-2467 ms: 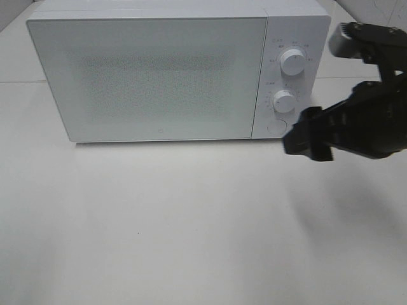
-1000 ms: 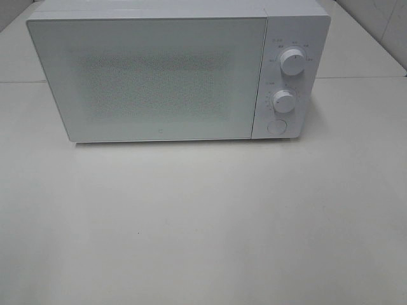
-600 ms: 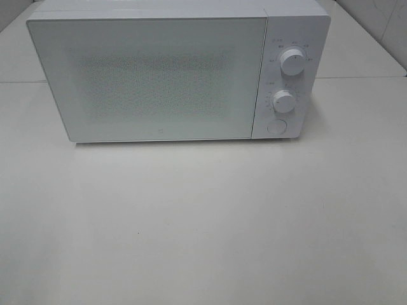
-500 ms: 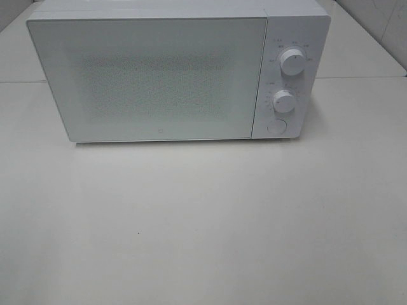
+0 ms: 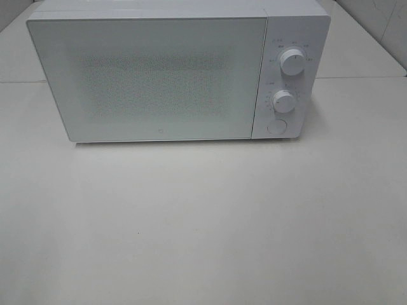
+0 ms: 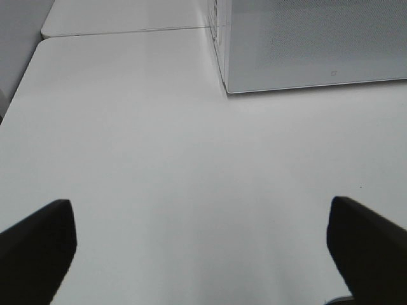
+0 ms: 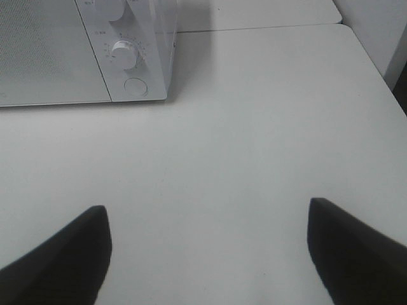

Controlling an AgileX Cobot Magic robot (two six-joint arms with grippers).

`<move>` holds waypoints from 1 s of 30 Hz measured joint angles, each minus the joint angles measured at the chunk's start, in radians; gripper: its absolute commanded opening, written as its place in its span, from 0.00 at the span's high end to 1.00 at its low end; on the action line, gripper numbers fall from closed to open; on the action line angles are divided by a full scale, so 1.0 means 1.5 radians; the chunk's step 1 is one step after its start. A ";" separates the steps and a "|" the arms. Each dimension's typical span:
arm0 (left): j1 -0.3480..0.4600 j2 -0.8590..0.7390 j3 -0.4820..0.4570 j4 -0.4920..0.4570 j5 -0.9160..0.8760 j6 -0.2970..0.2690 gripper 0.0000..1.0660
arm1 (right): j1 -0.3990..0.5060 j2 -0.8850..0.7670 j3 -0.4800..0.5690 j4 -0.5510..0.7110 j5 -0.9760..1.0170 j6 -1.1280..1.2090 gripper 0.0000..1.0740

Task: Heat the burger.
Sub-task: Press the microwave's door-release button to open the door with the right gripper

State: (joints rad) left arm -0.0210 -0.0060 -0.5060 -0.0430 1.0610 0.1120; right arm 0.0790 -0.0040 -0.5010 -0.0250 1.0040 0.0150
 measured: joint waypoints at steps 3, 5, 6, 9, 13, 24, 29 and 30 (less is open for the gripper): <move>0.000 0.000 0.000 0.000 0.000 0.000 0.02 | 0.000 0.000 0.000 0.000 0.000 0.000 0.30; 0.000 0.000 0.000 0.000 0.000 0.000 0.02 | 0.000 0.000 0.000 0.000 0.000 0.000 0.30; 0.000 0.000 0.000 0.000 0.000 0.000 0.02 | 0.000 0.000 0.000 0.000 0.000 0.000 0.30; 0.000 0.000 0.000 0.000 0.000 0.000 0.02 | 0.000 0.000 0.000 0.000 0.000 0.000 0.30; 0.000 0.000 0.000 0.000 0.000 0.000 0.02 | 0.000 0.000 0.000 0.000 0.000 0.000 0.30; 0.000 0.000 0.000 0.000 0.000 0.000 0.02 | 0.000 0.004 -0.013 0.001 -0.097 0.000 0.30; 0.000 0.000 0.000 0.000 0.000 0.000 0.02 | 0.000 0.067 -0.001 0.001 -0.266 -0.001 0.32; 0.000 0.000 0.000 0.000 0.000 0.000 0.02 | 0.000 0.067 -0.001 0.001 -0.266 -0.001 0.32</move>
State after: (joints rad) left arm -0.0210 -0.0060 -0.5060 -0.0430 1.0610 0.1120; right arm 0.0790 0.0960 -0.5030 -0.0240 0.6050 0.0140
